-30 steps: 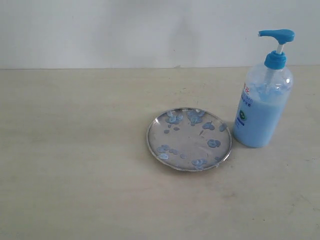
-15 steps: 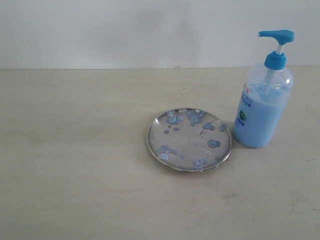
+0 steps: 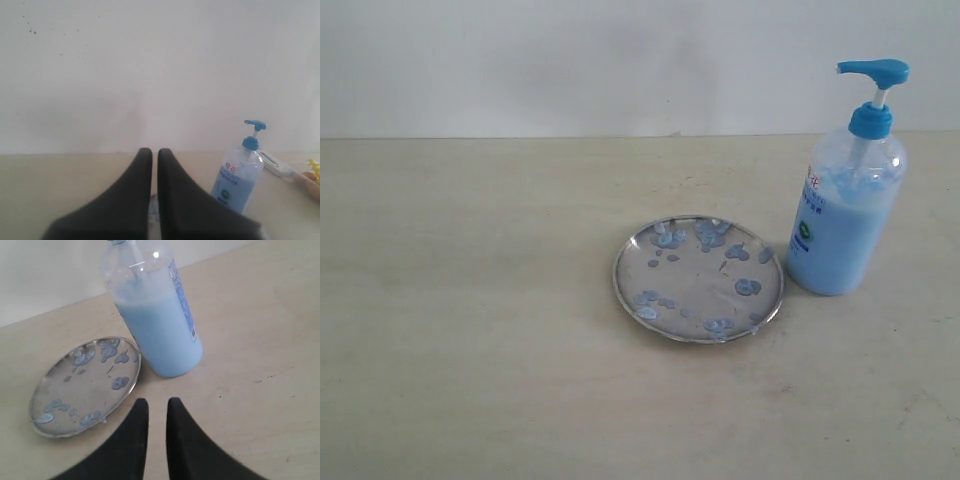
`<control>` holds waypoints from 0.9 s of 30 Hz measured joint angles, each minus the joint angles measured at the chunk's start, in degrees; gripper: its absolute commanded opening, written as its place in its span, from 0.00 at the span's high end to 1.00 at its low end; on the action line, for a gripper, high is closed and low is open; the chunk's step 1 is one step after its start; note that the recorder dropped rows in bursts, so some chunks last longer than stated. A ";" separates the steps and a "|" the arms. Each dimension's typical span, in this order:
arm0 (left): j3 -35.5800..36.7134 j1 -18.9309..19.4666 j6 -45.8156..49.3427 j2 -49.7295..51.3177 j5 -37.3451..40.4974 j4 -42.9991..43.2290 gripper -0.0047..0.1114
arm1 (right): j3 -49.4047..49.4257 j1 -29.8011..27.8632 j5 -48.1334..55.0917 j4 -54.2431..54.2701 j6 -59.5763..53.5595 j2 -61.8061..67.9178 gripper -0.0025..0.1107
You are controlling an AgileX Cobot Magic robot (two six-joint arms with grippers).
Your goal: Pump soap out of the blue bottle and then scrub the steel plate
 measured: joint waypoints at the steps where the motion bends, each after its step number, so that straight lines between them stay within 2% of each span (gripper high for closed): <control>1: 0.00 0.00 -0.89 0.83 0.00 0.00 0.92 | 0.00 0.00 0.00 0.00 0.50 0.00 0.96; 11: 0.00 0.00 -3.63 12.69 0.37 0.00 0.92 | 0.00 0.00 0.36 0.41 1.50 -0.50 0.96; 14: 0.00 0.00 -3.74 19.60 3.87 0.00 0.92 | 0.00 0.00 1.20 0.41 1.50 -7.45 0.96; 16: -1.80 0.00 -4.30 27.62 7.43 0.00 0.92 | 0.00 0.00 1.29 0.41 1.50 -14.47 0.96; 18: -8.48 0.00 -4.66 38.89 9.58 0.00 0.92 | 0.00 0.00 1.05 0.41 1.50 -19.81 0.96; 24: -42.82 0.00 -1.53 82.76 18.29 -0.11 0.92 | 0.00 0.00 0.90 0.41 1.71 -20.87 0.96; 27: -53.30 0.16 -5.94 96.12 24.09 -0.11 0.92 | 0.00 0.00 0.90 0.41 1.71 -20.87 0.96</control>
